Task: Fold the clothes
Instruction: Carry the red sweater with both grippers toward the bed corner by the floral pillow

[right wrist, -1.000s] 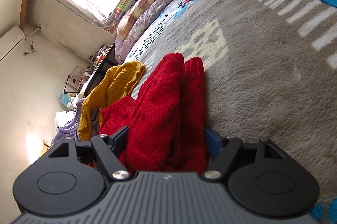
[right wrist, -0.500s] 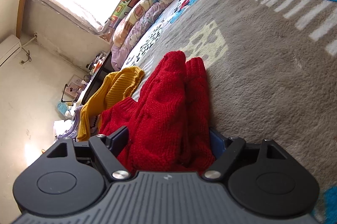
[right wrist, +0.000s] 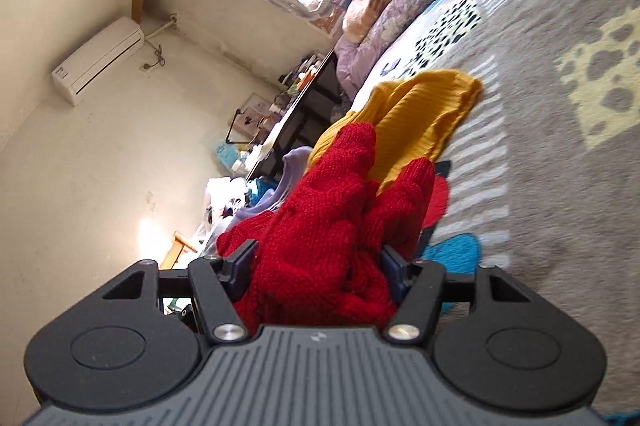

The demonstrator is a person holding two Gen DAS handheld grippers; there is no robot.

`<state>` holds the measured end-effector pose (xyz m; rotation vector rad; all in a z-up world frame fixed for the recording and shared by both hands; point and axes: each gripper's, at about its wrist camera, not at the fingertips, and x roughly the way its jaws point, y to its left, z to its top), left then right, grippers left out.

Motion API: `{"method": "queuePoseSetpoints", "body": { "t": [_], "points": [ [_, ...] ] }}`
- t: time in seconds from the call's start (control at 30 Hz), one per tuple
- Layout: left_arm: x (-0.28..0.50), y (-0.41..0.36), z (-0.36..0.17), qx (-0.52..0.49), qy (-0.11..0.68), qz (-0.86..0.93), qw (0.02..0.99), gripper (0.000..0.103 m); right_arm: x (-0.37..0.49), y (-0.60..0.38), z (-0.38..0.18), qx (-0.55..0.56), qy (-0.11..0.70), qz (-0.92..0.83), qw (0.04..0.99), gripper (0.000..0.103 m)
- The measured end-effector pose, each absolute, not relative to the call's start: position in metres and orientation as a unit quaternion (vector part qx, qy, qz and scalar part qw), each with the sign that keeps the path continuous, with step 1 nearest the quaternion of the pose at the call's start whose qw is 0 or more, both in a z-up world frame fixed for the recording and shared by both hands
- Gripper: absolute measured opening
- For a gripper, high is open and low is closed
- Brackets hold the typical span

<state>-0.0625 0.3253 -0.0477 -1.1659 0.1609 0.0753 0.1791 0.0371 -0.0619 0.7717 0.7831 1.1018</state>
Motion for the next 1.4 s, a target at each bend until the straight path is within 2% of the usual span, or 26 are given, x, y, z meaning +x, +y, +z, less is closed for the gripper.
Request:
{"method": "queuePoseSetpoints", "body": {
  "t": [0.37,0.67,0.8,0.83,0.9,1.2,1.27,1.3,1.4],
  "points": [
    [-0.197,0.445,-0.052,-0.564,-0.075,0.198,0.798,0.055,0.132,0.295,-0.039,0.269,0.422,0.632,0.592,0.063],
    [-0.259,0.507,-0.070,-0.515,-0.183,0.293,0.784,0.055,0.092,0.431,-0.051,0.269,0.450,0.710,0.470,0.063],
    [-0.251,0.530,-0.129,-0.597,-0.104,0.368,0.705,0.055,0.081,0.482,-0.093,0.182,0.529,0.638,0.530,0.074],
    [-0.251,0.530,-0.130,-0.600,-0.105,0.367,0.703,0.056,0.079,0.486,-0.106,0.156,0.539,0.615,0.554,0.061],
    [-0.252,0.530,-0.133,-0.606,-0.107,0.363,0.700,0.055,0.076,0.481,-0.107,0.158,0.516,0.628,0.561,0.063],
    [-0.254,0.525,-0.135,-0.614,-0.100,0.358,0.696,0.056,0.080,0.479,-0.097,0.139,0.508,0.626,0.575,0.060],
    [-0.255,0.523,-0.124,-0.602,-0.070,0.369,0.705,0.069,0.079,0.477,-0.092,0.131,0.502,0.626,0.582,0.064],
    [-0.256,0.522,-0.118,-0.596,-0.061,0.377,0.706,0.082,0.079,0.476,-0.090,0.126,0.499,0.624,0.587,0.069],
    [-0.268,0.515,-0.101,-0.571,-0.068,0.410,0.708,0.083,0.082,0.464,-0.079,0.122,0.488,0.622,0.600,0.077]
  ]
}}
